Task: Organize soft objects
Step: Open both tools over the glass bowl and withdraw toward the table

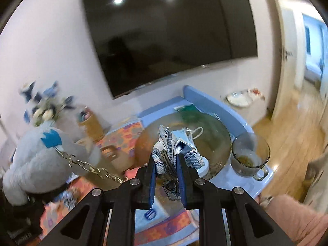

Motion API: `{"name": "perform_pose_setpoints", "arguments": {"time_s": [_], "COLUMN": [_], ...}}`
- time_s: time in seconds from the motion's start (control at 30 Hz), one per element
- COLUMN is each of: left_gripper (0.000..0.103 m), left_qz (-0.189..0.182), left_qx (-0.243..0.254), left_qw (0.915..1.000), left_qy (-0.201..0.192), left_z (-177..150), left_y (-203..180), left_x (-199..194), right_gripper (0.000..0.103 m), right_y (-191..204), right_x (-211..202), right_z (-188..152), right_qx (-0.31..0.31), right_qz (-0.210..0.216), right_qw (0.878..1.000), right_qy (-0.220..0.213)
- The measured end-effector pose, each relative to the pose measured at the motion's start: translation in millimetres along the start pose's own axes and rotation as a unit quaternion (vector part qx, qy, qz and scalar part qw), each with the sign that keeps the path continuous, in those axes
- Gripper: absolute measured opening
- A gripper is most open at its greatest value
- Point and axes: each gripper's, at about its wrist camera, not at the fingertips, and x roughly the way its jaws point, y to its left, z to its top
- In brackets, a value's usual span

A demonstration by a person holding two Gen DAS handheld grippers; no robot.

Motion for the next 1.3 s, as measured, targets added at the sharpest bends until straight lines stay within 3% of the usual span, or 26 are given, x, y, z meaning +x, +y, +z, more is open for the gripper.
{"name": "perform_pose_setpoints", "arguments": {"time_s": [0.23,0.33,0.37,0.4,0.57,0.63,0.7,0.8,0.97,1.13,1.3], "left_gripper": [0.037,0.041,0.047,0.057,0.065,0.076,0.077,0.077,0.077,0.077,0.077], "left_qz": [0.008,0.013,0.015,0.019,-0.006,-0.016,-0.029,-0.041,-0.035,0.018,0.118], "left_qx": [-0.003,-0.01,-0.011,-0.013,-0.021,-0.02,-0.026,-0.038,-0.043,-0.077,-0.113], "left_qw": [0.9998,0.9997,0.9995,0.9991,0.9988,0.9988,0.9986,0.9981,0.9983,0.996,0.9851], "left_qy": [0.019,0.02,0.025,0.035,0.043,0.041,0.037,0.027,-0.019,-0.042,-0.054], "left_z": [29,37,39,40,40,39,39,37,23,-12,-54], "left_y": [-15,-13,-12,-11,-13,-14,-12,-5,13,56,113], "left_x": [67,88,98,105,114,112,106,87,21,-46,-114], "right_gripper": [0.019,0.039,0.058,0.061,0.061,0.061,0.061,0.061,0.061,0.061,0.061], "right_y": [-46,-62,-69,-75,-91,-90,-84,-72,-34,26,98], "right_x": [58,85,98,103,100,94,84,66,22,-18,-34], "right_z": [33,38,37,35,19,16,15,14,13,-1,-24], "right_qx": [0.077,0.097,0.106,0.117,0.138,0.131,0.122,0.106,0.049,-0.028,-0.088], "right_qz": [0.005,0.009,0.008,0.011,0.014,0.016,0.015,0.018,0.033,0.071,0.143], "right_qw": [0.996,0.994,0.992,0.99,0.987,0.988,0.99,0.993,0.998,0.997,0.986], "right_qy": [0.034,0.055,0.074,0.077,0.078,0.074,0.068,0.053,0.016,-0.015,-0.016]}}
